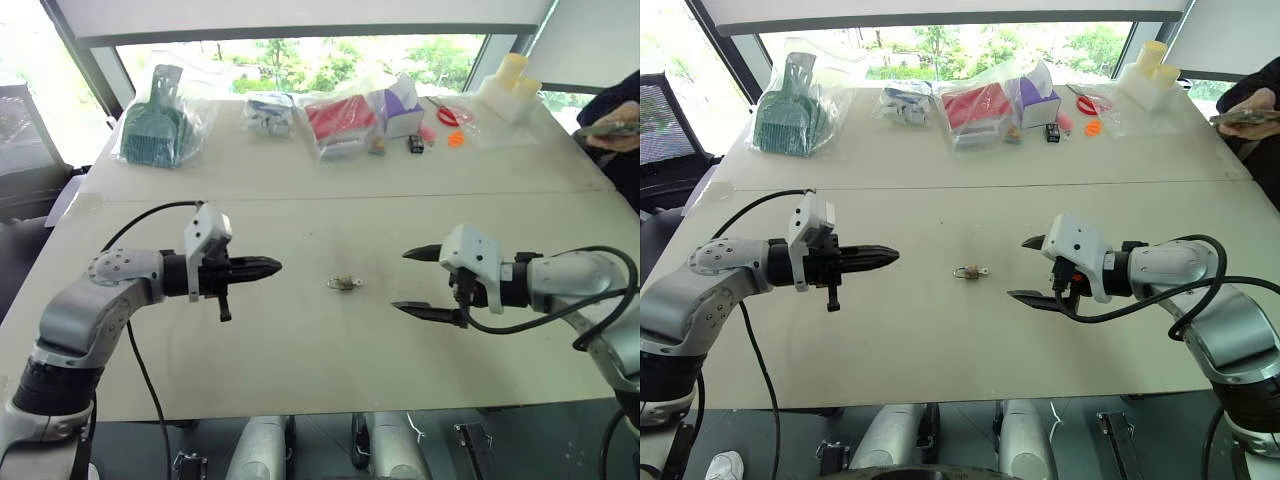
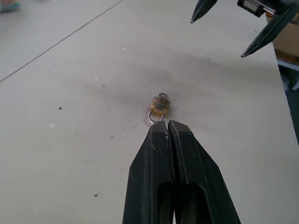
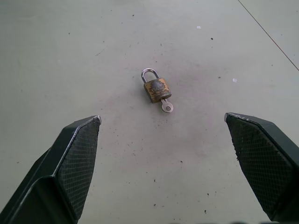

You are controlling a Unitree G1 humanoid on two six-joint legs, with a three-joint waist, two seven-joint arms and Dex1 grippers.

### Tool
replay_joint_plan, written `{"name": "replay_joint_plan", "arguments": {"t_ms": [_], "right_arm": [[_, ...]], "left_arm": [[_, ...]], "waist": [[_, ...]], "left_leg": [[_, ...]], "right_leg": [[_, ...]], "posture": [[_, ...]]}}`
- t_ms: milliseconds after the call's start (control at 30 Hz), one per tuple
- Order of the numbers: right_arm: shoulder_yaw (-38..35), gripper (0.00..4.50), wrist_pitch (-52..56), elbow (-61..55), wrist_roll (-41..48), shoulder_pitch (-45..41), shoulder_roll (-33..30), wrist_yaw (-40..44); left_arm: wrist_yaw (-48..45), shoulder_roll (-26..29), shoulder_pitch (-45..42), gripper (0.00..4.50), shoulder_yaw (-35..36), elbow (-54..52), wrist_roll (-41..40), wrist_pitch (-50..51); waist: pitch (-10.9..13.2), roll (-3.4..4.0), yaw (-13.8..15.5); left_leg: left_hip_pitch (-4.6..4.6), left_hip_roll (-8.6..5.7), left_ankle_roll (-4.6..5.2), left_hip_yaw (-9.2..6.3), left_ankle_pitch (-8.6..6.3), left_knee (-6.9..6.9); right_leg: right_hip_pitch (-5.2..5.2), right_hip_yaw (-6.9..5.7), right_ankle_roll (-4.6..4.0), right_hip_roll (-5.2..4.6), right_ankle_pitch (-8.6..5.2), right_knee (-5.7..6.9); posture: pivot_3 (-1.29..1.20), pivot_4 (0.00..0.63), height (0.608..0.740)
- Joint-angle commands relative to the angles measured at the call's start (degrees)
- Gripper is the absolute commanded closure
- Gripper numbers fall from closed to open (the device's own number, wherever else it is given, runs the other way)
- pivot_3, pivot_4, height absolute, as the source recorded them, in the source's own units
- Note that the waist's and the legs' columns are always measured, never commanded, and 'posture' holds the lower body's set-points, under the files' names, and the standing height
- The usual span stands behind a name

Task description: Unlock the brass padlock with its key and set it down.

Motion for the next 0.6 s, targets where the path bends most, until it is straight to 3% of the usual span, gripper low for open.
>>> {"name": "replay_joint_plan", "arguments": {"t_ms": [33, 600], "right_arm": [[0.0, 0.09, -1.2, -0.6, -0.3, -1.1, 0.1, -0.1], [0.6, 0.09, -2.0, 0.1, -1.2, -1.7, 0.6, -0.5]], "left_arm": [[0.6, 0.3, -0.2, 4.50, 1.9, -2.2, -1.1, -0.1], [-0.2, 0.6, -2.9, 4.50, -0.5, 0.7, 2.0, -3.0]], "waist": [[0.0, 0.00, 0.0], [0.0, 0.00, 0.0]], "left_leg": [[0.00, 0.00, 0.00, 0.00, 0.00, 0.00], [0.00, -0.03, 0.00, 0.01, 0.00, 0.01]], "right_leg": [[0.00, 0.00, 0.00, 0.00, 0.00, 0.00], [0.00, 0.00, 0.02, 0.00, 0.01, 0.01]], "posture": [[0.00, 0.150, 0.740], [0.00, 0.150, 0.740]]}}
